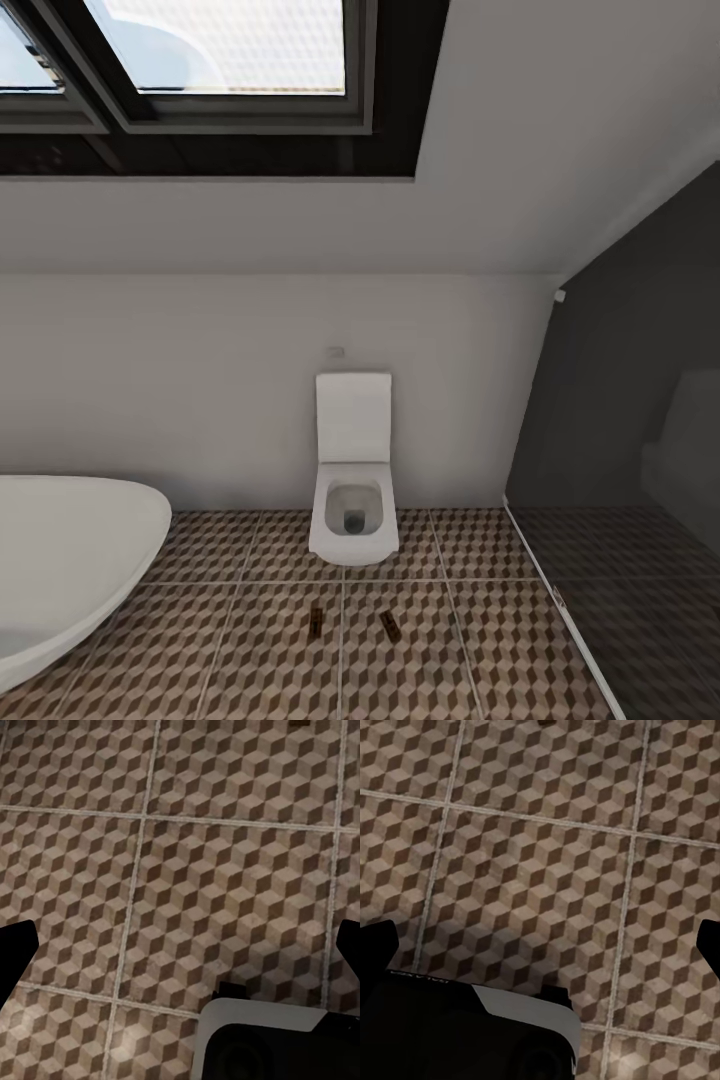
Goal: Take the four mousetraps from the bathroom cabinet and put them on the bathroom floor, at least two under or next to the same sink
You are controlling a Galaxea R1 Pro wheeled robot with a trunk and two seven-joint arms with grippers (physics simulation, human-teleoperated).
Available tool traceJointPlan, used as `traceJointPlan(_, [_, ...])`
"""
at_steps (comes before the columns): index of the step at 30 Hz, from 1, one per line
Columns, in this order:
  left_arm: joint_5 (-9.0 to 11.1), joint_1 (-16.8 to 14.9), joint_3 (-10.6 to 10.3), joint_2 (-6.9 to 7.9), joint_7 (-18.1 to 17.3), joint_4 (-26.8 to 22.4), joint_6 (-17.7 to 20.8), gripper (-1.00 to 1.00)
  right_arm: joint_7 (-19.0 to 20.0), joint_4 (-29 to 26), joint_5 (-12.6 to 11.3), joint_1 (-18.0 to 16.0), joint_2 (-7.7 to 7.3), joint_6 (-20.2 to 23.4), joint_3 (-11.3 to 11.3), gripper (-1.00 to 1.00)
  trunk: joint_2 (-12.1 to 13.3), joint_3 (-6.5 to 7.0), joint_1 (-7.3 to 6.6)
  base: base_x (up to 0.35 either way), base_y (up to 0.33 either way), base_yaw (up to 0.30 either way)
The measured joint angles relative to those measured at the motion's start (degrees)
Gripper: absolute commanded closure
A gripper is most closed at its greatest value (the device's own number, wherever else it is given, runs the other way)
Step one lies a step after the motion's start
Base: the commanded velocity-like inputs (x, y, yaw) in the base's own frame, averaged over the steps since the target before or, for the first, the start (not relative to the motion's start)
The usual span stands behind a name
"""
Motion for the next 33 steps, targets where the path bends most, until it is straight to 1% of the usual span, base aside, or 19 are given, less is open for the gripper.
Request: traceJointPlan(33, [0.08,0.02,-0.08,-0.71,-0.06,-0.01,0.09,-1.00,0.00,-0.02,0.02,0.00,-0.12,0.01,0.00,-1.00,0.00,0.00,0.00,0.000,0.000,0.000])
